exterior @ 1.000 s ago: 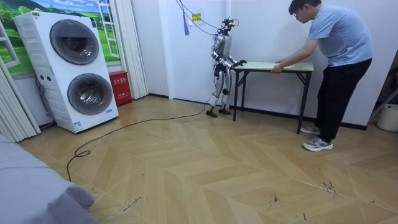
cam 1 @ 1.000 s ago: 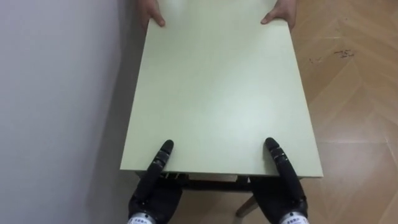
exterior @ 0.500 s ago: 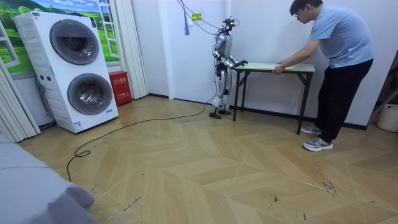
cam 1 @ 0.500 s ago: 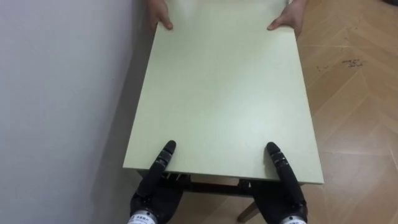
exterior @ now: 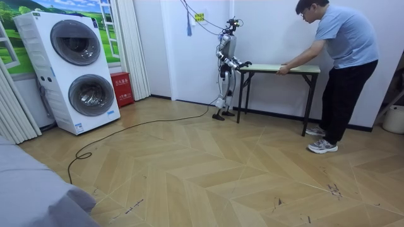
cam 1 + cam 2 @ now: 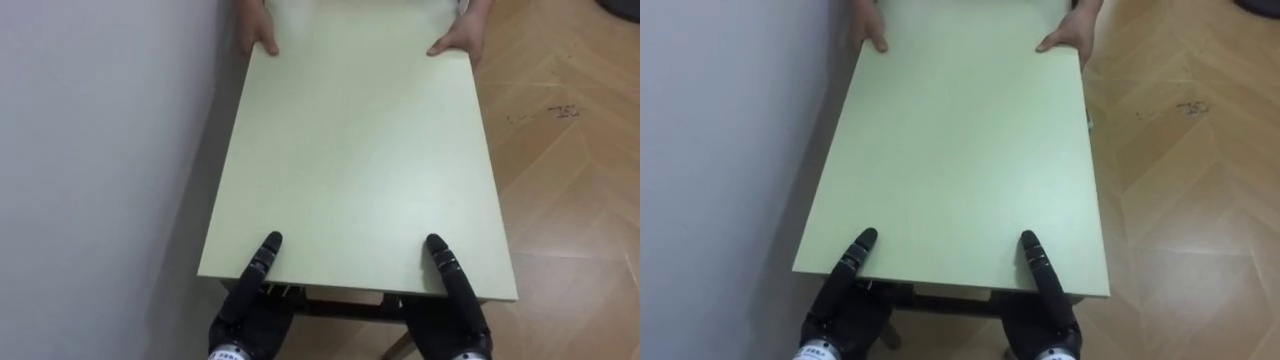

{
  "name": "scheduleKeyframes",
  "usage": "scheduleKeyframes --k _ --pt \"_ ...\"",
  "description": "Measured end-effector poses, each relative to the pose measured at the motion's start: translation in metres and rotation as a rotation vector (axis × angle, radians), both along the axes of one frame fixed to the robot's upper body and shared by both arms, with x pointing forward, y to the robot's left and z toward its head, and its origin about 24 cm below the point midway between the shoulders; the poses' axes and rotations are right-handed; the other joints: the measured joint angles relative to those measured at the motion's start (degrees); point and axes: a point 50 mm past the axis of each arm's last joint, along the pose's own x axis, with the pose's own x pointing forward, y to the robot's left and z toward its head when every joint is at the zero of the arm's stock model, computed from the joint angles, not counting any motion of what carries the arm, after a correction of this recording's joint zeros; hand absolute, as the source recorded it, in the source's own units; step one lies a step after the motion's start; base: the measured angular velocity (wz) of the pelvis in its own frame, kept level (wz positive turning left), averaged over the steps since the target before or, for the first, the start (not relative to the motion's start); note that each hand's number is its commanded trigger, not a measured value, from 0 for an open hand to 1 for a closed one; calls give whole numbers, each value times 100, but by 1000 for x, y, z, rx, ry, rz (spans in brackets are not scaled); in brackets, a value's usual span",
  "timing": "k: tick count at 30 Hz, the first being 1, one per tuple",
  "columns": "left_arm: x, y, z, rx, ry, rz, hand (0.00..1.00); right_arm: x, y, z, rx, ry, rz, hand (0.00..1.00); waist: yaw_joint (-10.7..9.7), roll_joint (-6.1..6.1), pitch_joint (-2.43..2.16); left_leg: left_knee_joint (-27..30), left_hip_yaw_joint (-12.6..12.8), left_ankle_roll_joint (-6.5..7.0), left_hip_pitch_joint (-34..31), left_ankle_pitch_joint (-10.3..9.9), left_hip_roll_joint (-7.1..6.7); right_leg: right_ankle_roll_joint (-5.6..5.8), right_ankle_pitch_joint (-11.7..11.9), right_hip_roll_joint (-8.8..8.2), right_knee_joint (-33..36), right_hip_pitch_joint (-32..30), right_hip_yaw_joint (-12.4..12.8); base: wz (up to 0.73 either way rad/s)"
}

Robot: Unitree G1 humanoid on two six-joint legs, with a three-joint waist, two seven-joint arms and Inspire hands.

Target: Move table with human

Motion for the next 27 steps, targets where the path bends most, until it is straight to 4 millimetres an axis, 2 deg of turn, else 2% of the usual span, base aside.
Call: scheduleKeyframes --k 5,8,10,11,13,15,16,17,18,19,22,27 --pt "-1 0 -2 1 9 -2 100 -1 0 -1 -2 7 1 100 11 1 0 1 -4 -1 40 -1 0 0 0 5 -8 50 22 0" --pt "-1 0 -4 1 9 -2 100 -1 0 -2 -1 11 1 100 39 3 -2 1 -9 -2 53 -1 0 -9 11 35 -83 97 169 0" --pt "-1 -1 -7 -1 5 -10 100 -2 0 -3 -2 14 -3 100 61 4 -5 3 -12 -2 62 -1 2 -10 11 39 -85 112 161 0" --pt "-1 -2 -8 1 3 -10 94 -2 0 -3 -3 15 -4 100 67 4 -6 3 -15 -2 71 -1 3 -10 12 40 -85 122 158 0" --pt "-1 -3 -10 2 8 -10 94 -2 0 -5 -3 23 -7 100 73 3 -8 1 -32 -4 118 -3 1 -13 14 43 -86 172 154 2" --pt "-1 -3 -11 4 12 -11 91 -3 0 -6 -3 28 -9 100 86 -2 -31 -3 -37 -5 128 -3 1 -15 18 46 -86 177 157 0" --pt "-1 -3 -11 4 16 -13 73 -3 0 -7 -2 32 -8 100 95 -8 -53 -3 -37 -5 130 -3 2 -15 18 46 -86 178 157 0" --pt "-1 -3 -12 5 19 -14 55 -4 0 -8 -1 35 -6 64 96 -7 -70 -3 -37 -5 135 -3 2 -16 19 46 -86 183 158 0" --pt "-1 -3 -12 5 20 -14 38 -4 0 -8 -1 37 -6 42 97 -6 -78 -3 -37 -5 138 -3 2 -16 20 46 -86 184 158 0" --pt "-1 -3 -13 4 22 -18 0 -4 0 -9 -1 39 -7 0 101 -6 -87 -3 -38 -4 146 -3 2 -17 22 46 -86 190 159 0" --pt "-1 -2 -17 4 21 -33 0 -4 -2 -11 -1 41 -1 0 114 26 -110 -4 -39 -4 162 -3 3 -16 27 48 -87 203 202 0" --pt "-2 7 -28 165 18 -148 0 -4 -6 -20 -56 -2 86 0 99 91 -137 -65 -40 -10 294 -6 3 -15 27 66 -96 279 307 -4"
